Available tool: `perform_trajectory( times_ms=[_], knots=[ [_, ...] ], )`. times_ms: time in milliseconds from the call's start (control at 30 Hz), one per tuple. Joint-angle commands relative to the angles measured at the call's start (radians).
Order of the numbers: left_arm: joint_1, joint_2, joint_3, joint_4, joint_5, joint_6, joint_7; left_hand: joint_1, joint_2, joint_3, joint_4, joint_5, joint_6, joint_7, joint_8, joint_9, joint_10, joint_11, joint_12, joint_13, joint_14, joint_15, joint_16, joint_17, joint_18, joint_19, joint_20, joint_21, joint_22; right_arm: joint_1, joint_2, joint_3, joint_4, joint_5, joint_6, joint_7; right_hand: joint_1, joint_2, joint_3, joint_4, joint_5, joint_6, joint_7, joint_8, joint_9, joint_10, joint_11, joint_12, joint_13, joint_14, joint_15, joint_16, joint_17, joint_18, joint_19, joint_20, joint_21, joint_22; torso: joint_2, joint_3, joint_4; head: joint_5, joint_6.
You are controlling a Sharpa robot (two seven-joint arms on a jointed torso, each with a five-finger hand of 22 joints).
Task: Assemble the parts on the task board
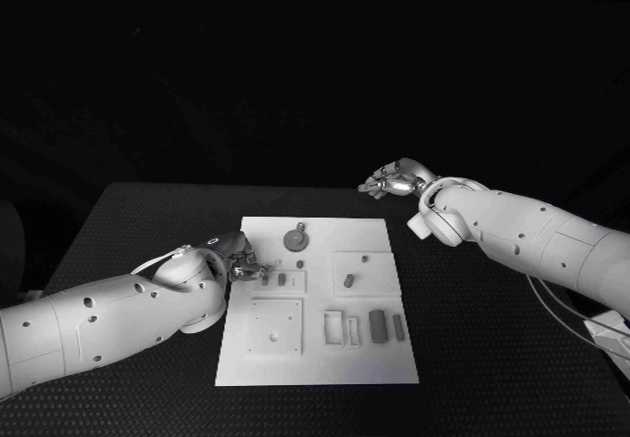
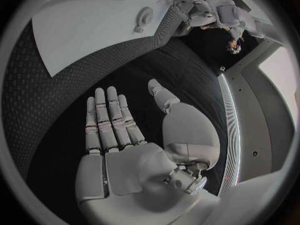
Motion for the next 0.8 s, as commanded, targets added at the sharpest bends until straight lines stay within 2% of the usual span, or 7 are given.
perform_trajectory(
  times_ms=[33, 267, 333, 467, 600, 733, 800],
  knots=[
    [0.001, 0.001, 0.005, -0.005, 0.102, -0.082, 0.054, -0.012, -0.006, -0.048, 0.006, -0.005, -0.059, 0.024, -0.016, -0.011, -0.060, 0.023, -0.018, -0.016, -0.062, 0.016, -0.018, -0.019, -0.026, -0.057, 0.012, -0.033, 0.014, 0.000, -0.001, 0.000, 0.001, 0.001, 0.009, 0.003, -0.009, 0.001, 0.000, 0.004, 0.001, -0.006, 0.028, 0.002, -0.001, 0.005, 0.000, -0.001, -0.002, -0.008, 0.001, -0.003, 0.001, -0.016, -0.008, -0.001, -0.004, 0.002, 0.000, 0.0008, 0.0010, -0.001, 0.003],
    [0.015, 0.006, 0.019, -0.040, 0.369, -0.100, 0.307, 0.060, 0.025, -0.070, 0.021, -0.002, -0.162, 0.084, -0.056, -0.051, -0.230, 0.101, -0.131, -0.105, -0.240, 0.093, -0.106, -0.098, -0.049, -0.226, 0.086, -0.149, -0.022, 0.000, -0.001, 0.000, -0.001, 0.002, 0.012, 0.004, -0.009, 0.002, 0.001, 0.005, 0.001, -0.006, 0.028, 0.003, -0.001, 0.005, 0.000, 0.000, -0.002, -0.009, 0.001, -0.004, 0.001, -0.016, -0.008, -0.001, -0.004, 0.002, 0.000, 0.0009, 0.0005, -0.003, 0.011],
    [0.020, 0.010, 0.021, -0.052, 0.378, -0.110, 0.340, 0.108, 0.072, -0.070, -0.011, 0.000, -0.180, 0.090, -0.062, -0.063, -0.277, 0.133, -0.186, -0.148, -0.291, 0.127, -0.147, -0.132, -0.054, -0.282, 0.118, -0.196, -0.045, 0.000, -0.001, 0.000, -0.002, 0.002, 0.011, 0.004, -0.009, 0.002, 0.001, 0.005, 0.001, -0.006, 0.028, 0.003, -0.001, 0.005, 0.000, 0.000, -0.002, -0.009, 0.001, -0.004, 0.002, -0.016, -0.008, -0.001, -0.005, 0.002, 0.000, 0.0011, 0.0007, -0.003, 0.013],
    [0.034, 0.024, 0.024, -0.091, 0.388, -0.055, 0.431, 0.230, 0.150, -0.051, -0.194, 0.013, -0.183, 0.094, -0.077, -0.102, -0.282, 0.165, -0.298, -0.255, -0.300, 0.159, -0.198, -0.212, -0.041, -0.295, 0.153, -0.253, -0.095, 0.000, 0.002, 0.000, -0.009, 0.003, 0.013, 0.005, -0.008, 0.002, 0.001, 0.005, 0.001, -0.005, 0.028, 0.003, -0.001, 0.005, -0.001, 0.000, -0.003, -0.009, 0.002, -0.004, 0.002, -0.016, -0.008, -0.001, -0.005, 0.003, 0.000, 0.0007, -0.0008, -0.005, 0.019],
    [0.046, 0.051, 0.025, -0.122, 0.258, 0.001, 0.489, 0.275, 0.172, -0.010, -0.311, -0.022, -0.177, 0.092, -0.085, -0.125, -0.271, 0.176, -0.354, -0.308, -0.250, 0.142, -0.178, -0.230, -0.033, -0.243, 0.144, -0.245, -0.112, -0.001, 0.004, 0.000, -0.018, 0.005, 0.014, 0.006, -0.008, 0.003, 0.001, 0.005, 0.001, -0.005, 0.028, 0.003, -0.001, 0.005, -0.001, 0.000, -0.003, -0.009, 0.002, -0.004, 0.002, -0.016, -0.008, -0.001, -0.005, 0.003, 0.001, 0.0003, -0.0014, -0.008, 0.023],
    [0.052, 0.077, 0.026, -0.153, 0.142, 0.107, 0.574, 0.291, 0.164, 0.010, -0.367, -0.082, -0.163, 0.084, -0.083, -0.136, -0.238, 0.170, -0.373, -0.330, -0.198, 0.117, -0.146, -0.230, -0.029, -0.183, 0.124, -0.236, -0.116, -0.001, 0.007, 0.000, -0.023, 0.006, 0.015, 0.007, -0.008, 0.004, 0.002, 0.006, 0.001, -0.005, 0.028, 0.003, -0.001, 0.005, -0.001, 0.000, -0.003, -0.009, 0.002, -0.004, 0.002, -0.016, -0.008, -0.001, -0.005, 0.003, 0.001, 0.0000, -0.0016, -0.009, 0.029],
    [0.060, 0.097, 0.026, -0.175, 0.036, 0.141, 0.602, 0.295, 0.168, 0.017, -0.385, -0.097, -0.174, 0.083, -0.092, -0.146, -0.200, 0.157, -0.375, -0.335, -0.134, 0.085, -0.110, -0.223, -0.021, -0.120, 0.103, -0.217, -0.114, -0.001, 0.008, 0.000, -0.022, 0.006, 0.015, 0.007, -0.009, 0.004, 0.002, 0.006, 0.001, -0.005, 0.028, 0.003, -0.001, 0.005, -0.001, 0.000, -0.003, -0.009, 0.002, -0.004, 0.002, -0.016, -0.008, -0.001, -0.005, 0.003, 0.001, -0.0002, -0.0017, -0.009, 0.033]
  ],
)
